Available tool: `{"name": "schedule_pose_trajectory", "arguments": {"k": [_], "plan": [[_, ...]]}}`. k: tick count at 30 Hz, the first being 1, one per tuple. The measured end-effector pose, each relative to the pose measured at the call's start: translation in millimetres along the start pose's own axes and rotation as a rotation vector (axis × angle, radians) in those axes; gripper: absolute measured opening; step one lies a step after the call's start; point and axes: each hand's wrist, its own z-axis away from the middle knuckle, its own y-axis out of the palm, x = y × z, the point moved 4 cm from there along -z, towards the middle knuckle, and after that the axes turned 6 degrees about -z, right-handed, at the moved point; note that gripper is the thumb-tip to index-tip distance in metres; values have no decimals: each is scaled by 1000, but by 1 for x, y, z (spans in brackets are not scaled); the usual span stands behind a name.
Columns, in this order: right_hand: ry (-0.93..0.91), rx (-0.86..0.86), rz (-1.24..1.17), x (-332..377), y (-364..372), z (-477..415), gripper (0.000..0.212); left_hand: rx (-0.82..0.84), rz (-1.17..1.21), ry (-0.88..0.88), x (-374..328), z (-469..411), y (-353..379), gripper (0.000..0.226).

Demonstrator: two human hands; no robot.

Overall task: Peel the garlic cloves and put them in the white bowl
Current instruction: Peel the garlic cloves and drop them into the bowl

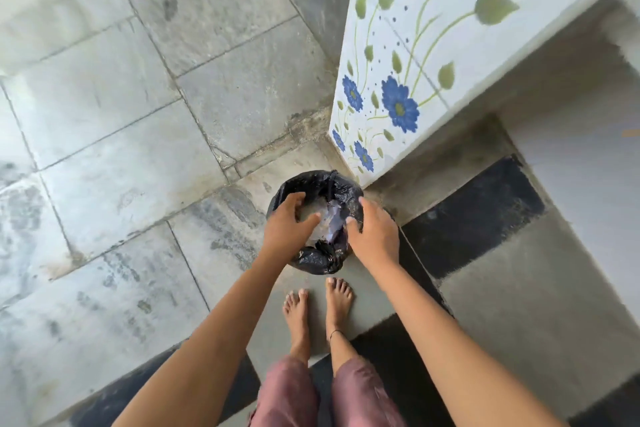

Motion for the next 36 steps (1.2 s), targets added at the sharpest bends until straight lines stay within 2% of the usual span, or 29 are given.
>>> {"name": "schedule_pose_trajectory", "arguments": {"k": [4, 8, 10, 12, 15, 21, 29, 33, 36], "plan": [[-174, -143, 19, 42, -90, 76, 45, -81, -158, 194, -61, 87, -44, 58], [-298, -455, -36, 68, -177, 174, 44, -198, -216, 492, -114, 179, -75, 60], [-308, -579, -2, 69, -204, 219, 49, -217, -225, 662, -138, 221, -81, 69], [-262, -685, 19, 60, -223, 265, 52, -225, -255, 836, -159, 262, -80, 75], [-163, -859, 13, 41, -249, 335, 56, -211, -306, 1059, -191, 320, -68, 71], [22, -1161, 56, -11, -299, 460, 53, -86, -348, 1369, -246, 421, -14, 64], [183, -1340, 51, -80, -343, 540, 52, 54, -359, 1541, -303, 501, 70, 58], [221, -1357, 47, -129, -364, 555, 52, 63, -352, 1550, -333, 516, 121, 56], [221, -1312, 58, -167, -381, 552, 51, 33, -380, 1480, -353, 514, 153, 57]]}}
